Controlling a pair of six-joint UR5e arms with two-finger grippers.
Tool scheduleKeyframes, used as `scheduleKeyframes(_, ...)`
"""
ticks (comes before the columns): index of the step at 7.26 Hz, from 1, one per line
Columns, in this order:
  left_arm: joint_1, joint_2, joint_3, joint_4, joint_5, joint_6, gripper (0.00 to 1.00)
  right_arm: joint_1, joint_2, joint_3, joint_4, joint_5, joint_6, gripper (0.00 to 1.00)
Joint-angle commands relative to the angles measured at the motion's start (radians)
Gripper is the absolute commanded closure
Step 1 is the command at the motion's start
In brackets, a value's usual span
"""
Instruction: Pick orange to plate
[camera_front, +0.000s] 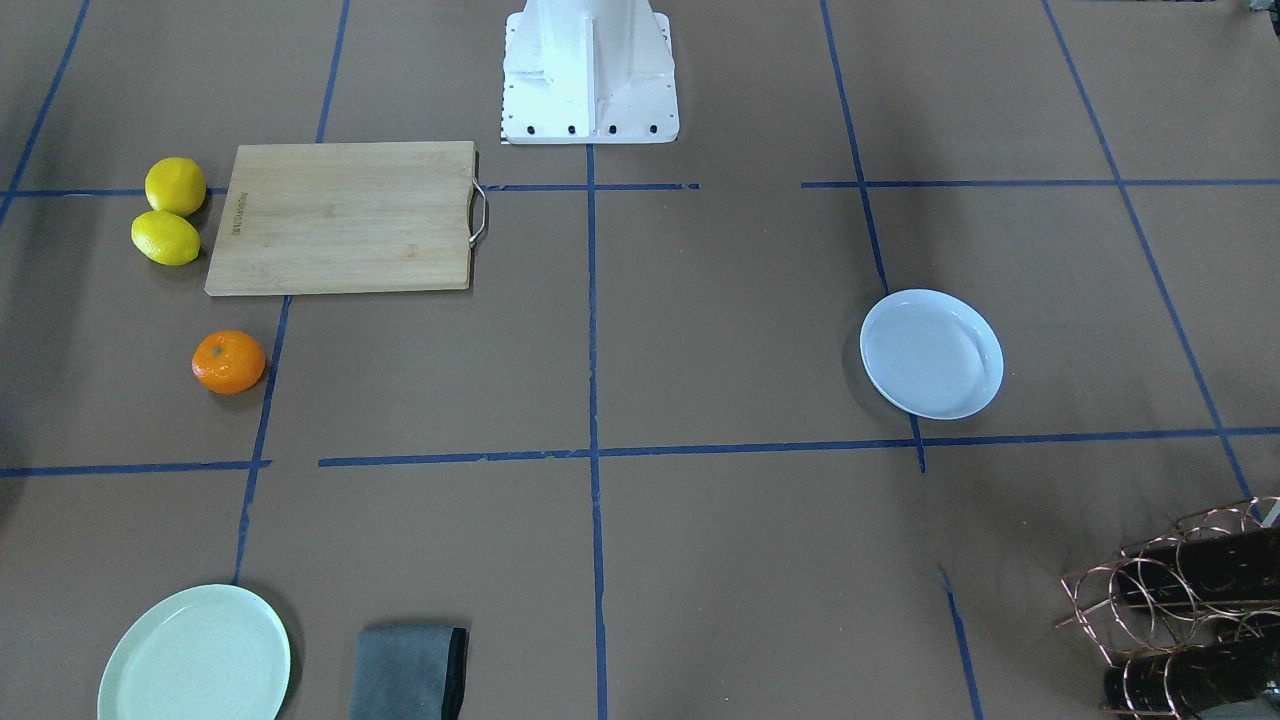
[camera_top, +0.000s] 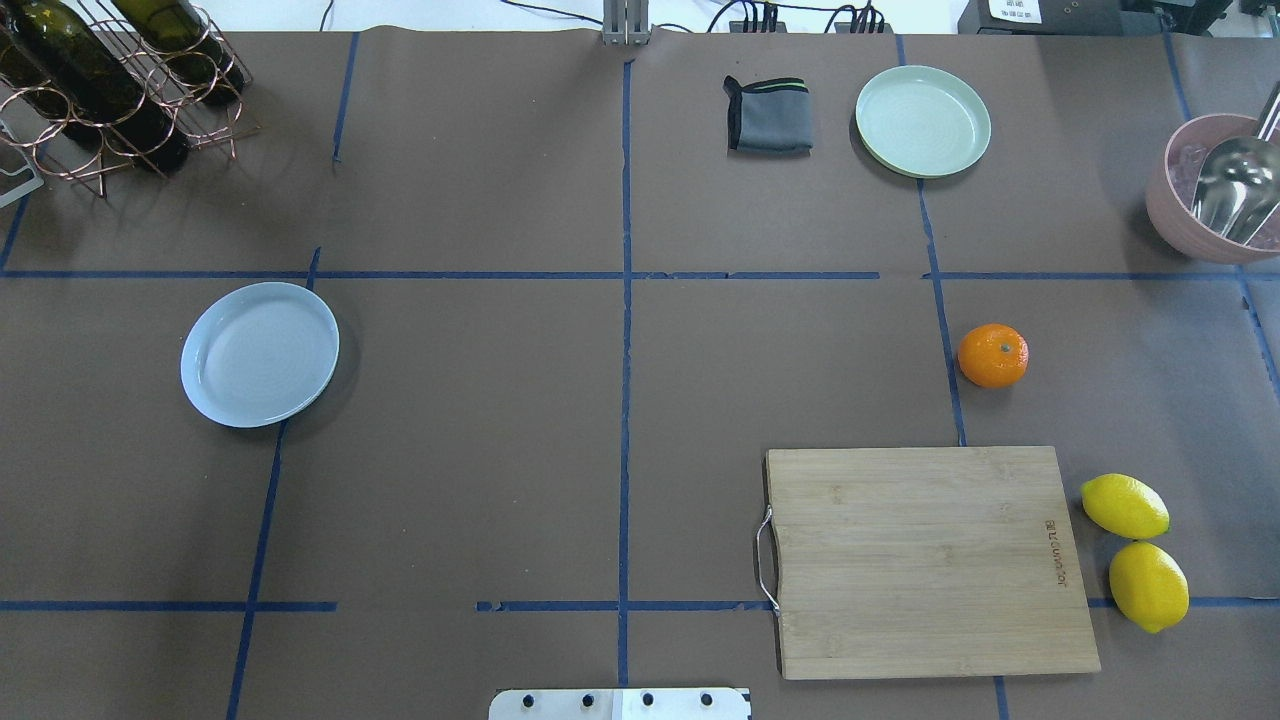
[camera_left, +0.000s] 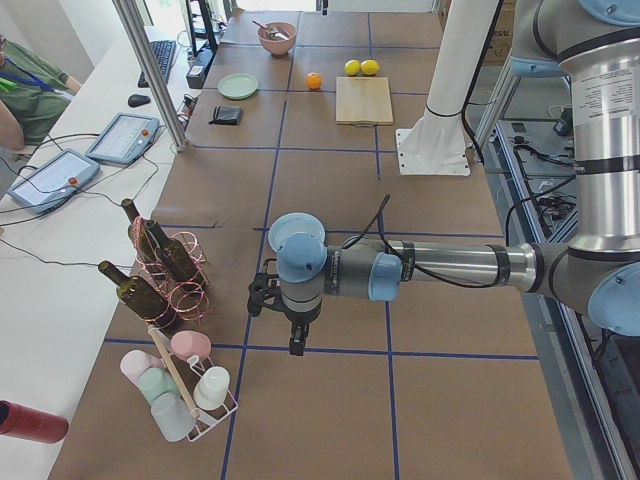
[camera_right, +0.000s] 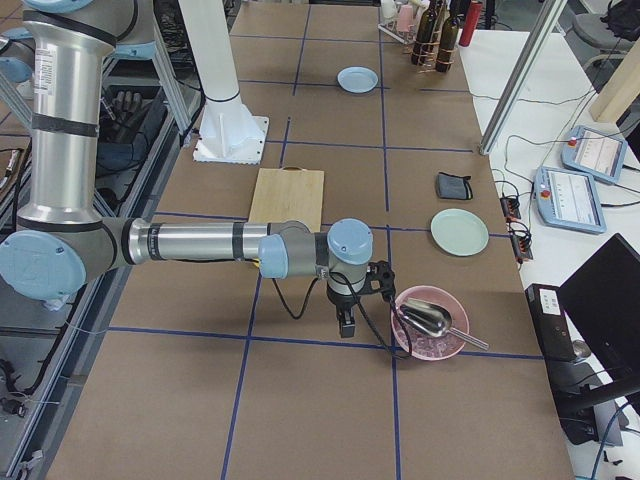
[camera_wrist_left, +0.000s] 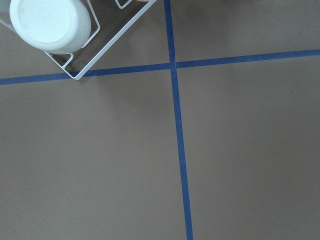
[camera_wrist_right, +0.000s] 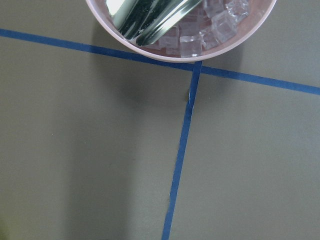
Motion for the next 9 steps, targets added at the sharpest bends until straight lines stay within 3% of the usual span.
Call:
scheduleKeyframes(1, 0.000, 0.000, -0.011, 0.008, 0.000, -0.002, 0.00, 0.000, 0.001, 0.002, 0.000, 0.000, 0.000, 0.00)
scheduleKeyframes(3, 0.002, 0.000, -0.025, -0.021, 0.002, 0.000, 0.00, -0.003, 0.030, 0.003, 0.002, -0.005, 0.000, 0.00)
scheduleKeyframes(5, 0.005, -0.002, -0.006, -0.195, 0.015, -0.002, 0.00, -0.003, 0.076, 0.037, 0.002, -0.006, 0.002, 0.00)
scheduleKeyframes(6, 0.008, -0.005, -0.008, -0.224, 0.015, -0.005, 0.00, -0.003, 0.079, 0.045, 0.012, -0.006, 0.002, 0.00)
scheduleKeyframes(8, 0.006, -0.061, -0.023, -0.230, 0.008, -0.012, 0.00, -0.003, 0.079, 0.011, 0.109, 0.000, 0.002, 0.00)
scheduleKeyframes(9, 0.006, -0.110, -0.023, -0.339, 0.006, -0.012, 0.00, -0.003, 0.078, -0.006, 0.115, 0.009, 0.000, 0.00)
